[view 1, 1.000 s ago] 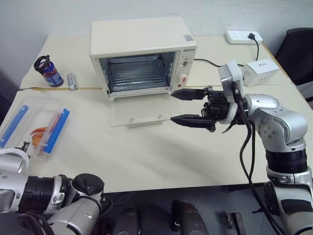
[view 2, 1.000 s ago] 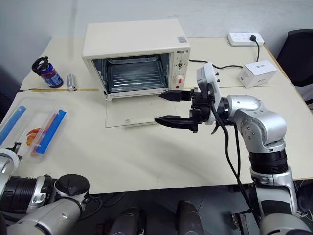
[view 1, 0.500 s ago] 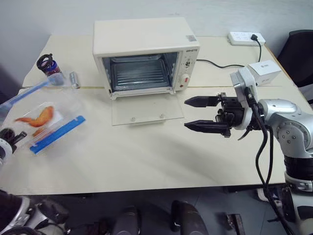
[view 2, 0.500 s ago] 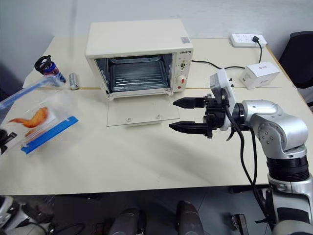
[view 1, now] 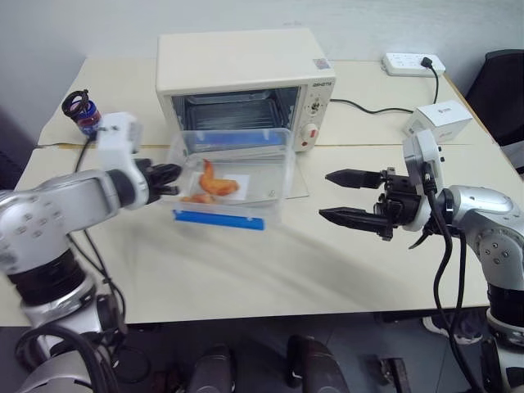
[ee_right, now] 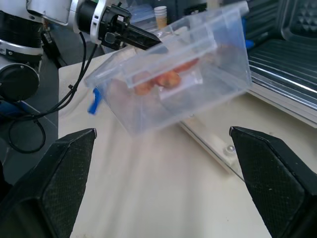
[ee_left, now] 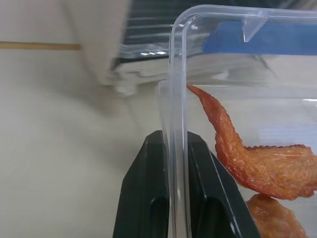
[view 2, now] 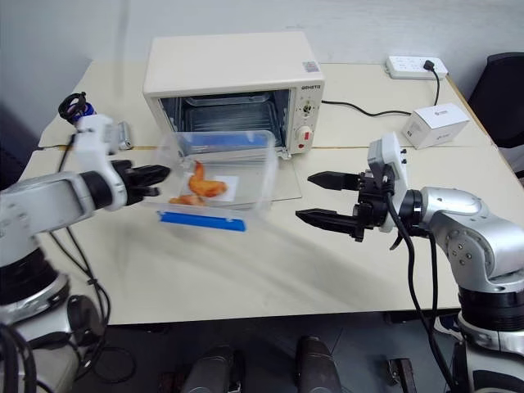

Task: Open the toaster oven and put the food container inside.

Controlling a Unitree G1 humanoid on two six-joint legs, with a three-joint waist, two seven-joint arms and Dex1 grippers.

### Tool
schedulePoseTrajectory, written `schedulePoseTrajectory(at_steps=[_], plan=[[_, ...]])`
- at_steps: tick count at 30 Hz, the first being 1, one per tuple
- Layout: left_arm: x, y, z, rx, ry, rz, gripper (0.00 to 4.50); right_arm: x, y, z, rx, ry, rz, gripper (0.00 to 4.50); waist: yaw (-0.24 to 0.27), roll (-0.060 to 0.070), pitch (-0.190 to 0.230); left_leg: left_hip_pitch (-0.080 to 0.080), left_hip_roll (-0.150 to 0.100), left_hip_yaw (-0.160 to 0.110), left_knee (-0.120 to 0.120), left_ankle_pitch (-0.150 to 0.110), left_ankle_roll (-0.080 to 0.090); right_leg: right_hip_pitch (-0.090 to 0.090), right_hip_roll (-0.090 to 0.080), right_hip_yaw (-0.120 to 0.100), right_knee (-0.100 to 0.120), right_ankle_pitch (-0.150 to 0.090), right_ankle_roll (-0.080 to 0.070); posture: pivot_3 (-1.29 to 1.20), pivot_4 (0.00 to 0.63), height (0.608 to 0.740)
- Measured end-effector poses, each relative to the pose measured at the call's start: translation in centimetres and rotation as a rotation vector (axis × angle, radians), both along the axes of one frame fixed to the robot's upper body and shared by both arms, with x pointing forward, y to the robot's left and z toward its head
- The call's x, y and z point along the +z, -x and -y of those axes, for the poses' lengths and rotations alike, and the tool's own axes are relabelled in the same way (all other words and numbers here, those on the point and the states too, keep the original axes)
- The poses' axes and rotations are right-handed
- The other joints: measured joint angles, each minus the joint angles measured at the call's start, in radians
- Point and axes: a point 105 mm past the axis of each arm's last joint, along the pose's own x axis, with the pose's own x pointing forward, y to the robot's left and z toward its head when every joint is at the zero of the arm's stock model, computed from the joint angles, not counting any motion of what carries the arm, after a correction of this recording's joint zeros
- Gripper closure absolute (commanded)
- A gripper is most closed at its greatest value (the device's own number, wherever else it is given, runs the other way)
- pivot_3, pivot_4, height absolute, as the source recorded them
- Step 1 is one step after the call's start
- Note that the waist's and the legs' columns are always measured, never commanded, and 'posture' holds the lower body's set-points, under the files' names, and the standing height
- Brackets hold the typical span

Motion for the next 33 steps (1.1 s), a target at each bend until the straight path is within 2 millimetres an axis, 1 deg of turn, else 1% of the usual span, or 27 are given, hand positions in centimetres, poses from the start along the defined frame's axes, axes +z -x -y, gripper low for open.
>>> schedulePoseTrajectory(at_steps=[3, 6, 8, 9, 12, 14, 16, 18, 20, 23, 25, 27, 28, 30, 32, 33], plan=[[0.0, -1.6, 1.1, 0.028, -0.044, -0.037, 4.42, -0.1, 0.3, 0.3, -0.028, -0.007, 0.009, 0.0, -0.003, 0.0, 0.0, 0.0, 0.0, 0.006, 0.0, 0.0, 0.0, 0.0, 0.001, 0.0, 0.0, 0.0, 0.0, 0.0, 0.15, 0.74], [-0.4, -2.8, 0.3, 0.107, -0.084, -0.059, 4.42, -0.2, 0.5, 0.8, -0.064, -0.016, 0.009, 0.0, -0.008, 0.0, 0.0, 0.0, 0.0, 0.009, 0.0, 0.0, 0.0, 0.0, 0.001, 0.0, 0.0, 0.0, 0.0, 0.0, 0.15, 0.74], [-0.8, -3.3, 0.0, 0.143, -0.088, -0.074, 3.7, -0.4, 0.5, 1.2, -0.095, -0.019, 0.005, 0.0, -0.004, 0.0, 0.0, 0.0, 0.0, 0.009, 0.0, 0.0, 0.0, 0.0, 0.001, 0.0, 0.0, 0.0, 0.0, 0.0, 0.15, 0.74], [-0.8, -3.4, 0.2, 0.144, -0.08, -0.071, 3.52, -0.5, 0.5, 1.3, -0.101, -0.019, 0.004, 0.0, -0.003, 0.0, 0.0, 0.0, 0.0, 0.008, 0.0, 0.0, 0.0, 0.0, 0.001, 0.0, 0.0, 0.0, 0.0, 0.0, 0.15, 0.74], [-0.6, -3.6, 1.5, 0.104, -0.044, -0.058, 2.58, -0.7, 0.7, 1.2, -0.104, -0.016, 0.005, 0.0, 0.003, 0.0, 0.0, 0.0, 0.0, 0.008, 0.001, 0.0, 0.0, 0.0, 0.0, 0.0, 0.0, 0.0, 0.0, 0.0, 0.15, 0.74], [-0.5, -3.7, 2.0, 0.088, -0.011, -0.046, 2.05, -0.6, 0.7, 1.2, -0.107, -0.018, 0.004, 0.0, 0.008, 0.0, 0.0, 0.0, 0.0, 0.008, 0.001, 0.001, 0.0, 0.0, 0.0, 0.0, 0.0, 0.0, 0.0, 0.0, 0.15, 0.74], [0.1, -3.6, 2.0, 0.073, 0.026, -0.02, 2.05, -0.7, 0.7, 1.2, -0.111, -0.018, 0.004, 0.0, 0.01, 0.0, 0.0, 0.0, 0.0, 0.009, 0.001, 0.001, 0.0, 0.0, 0.001, 0.0, 0.0, 0.0, 0.0, 0.0, 0.15, 0.74], [1.1, -3.2, 1.8, 0.059, 0.064, 0.025, 2.05, -0.8, 0.7, 1.2, -0.113, -0.018, 0.002, 0.0, 0.009, 0.0, 0.0, 0.0, 0.001, 0.009, 0.001, 0.001, 0.0, 0.0, 0.001, 0.0, 0.0, 0.0, 0.0, 0.0, 0.15, 0.74], [2.6, -2.4, 1.4, 0.032, 0.123, 0.09, 2.05, -1.0, 0.7, 1.1, -0.111, -0.014, -0.002, 0.0, 0.008, 0.0, 0.0, 0.0, 0.001, 0.009, 0.001, 0.001, 0.0, 0.0, 0.001, 0.0, 0.0, 0.0, 0.0, 0.0, 0.15, 0.74], [4.9, -0.6, -0.3, 0.002, 0.181, 0.21, 2.05, -1.1, 0.8, 1.0, -0.103, -0.012, -0.001, 0.0, 0.004, 0.0, 0.0, 0.0, 0.001, 0.009, 0.001, 0.001, 0.0, 0.0, 0.001, 0.0, 0.0, 0.0, 0.0, 0.0, 0.15, 0.74], [5.8, 0.8, -1.3, -0.038, 0.201, 0.276, 1.98, -1.2, 0.8, 0.8, -0.094, -0.012, -0.008, 0.38, 0.003, 0.0, 0.0, 0.0, 0.001, 0.008, 0.001, 0.001, 0.0, 0.0, 0.001, 0.0, 0.0, 0.0, 0.0, 0.0, 0.15, 0.74], [6.1, 2.4, -1.4, -0.131, 0.213, 0.311, 2.37, -1.5, 1.0, 0.4, -0.076, -0.007, -0.025, 0.88, 0.001, 0.0, 0.0, 0.0, 0.001, 0.008, 0.001, 0.0, 0.0, 0.0, 0.0, 0.0, 0.001, 0.0, 0.0, 0.0, 0.15, 0.74], [6.1, 3.6, -1.2, -0.208, 0.217, 0.321, 2.57, -1.7, 1.1, 0.0, -0.058, -0.007, -0.035, 1.2, 0.0, 0.0, 0.0, 0.0, 0.001, 0.008, 0.001, 0.0, 0.0, 0.0, 0.001, 0.0, 0.0, 0.0, 0.0, 0.0, 0.15, 0.74], [5.2, 6.7, -0.8, -0.388, 0.187, 0.304, 3.19, -2.2, 1.8, -1.0, -0.001, 0.004, -0.052, 1.9, -0.007, 0.0, 0.0, 0.0, 0.002, 0.007, 0.001, 0.0, 0.0, 0.0, 0.001, 0.0, 0.0, 0.0, 0.0, 0.0, 0.15, 0.74], [3.4, 8.9, -0.3, -0.511, 0.129, 0.239, 3.77, -2.8, 2.3, -1.8, 0.043, 0.017, -0.073, 2.53, -0.009, 0.0, 0.0, 0.001, 0.002, 0.005, 0.001, 0.0, 0.0, 0.0, 0.001, 0.0, 0.0, 0.0, 0.0, 0.0, 0.15, 0.74], [2.6, 9.5, -0.1, -0.547, 0.103, 0.207, 4.09, -3.1, 2.4, -2.0, 0.057, 0.022, -0.08, 2.87, -0.009, 0.0, 0.0, 0.001, 0.002, 0.005, 0.001, 0.0, 0.0, 0.0, 0.001, 0.001, 0.0, 0.0, 0.0, 0.0, 0.15, 0.74]])
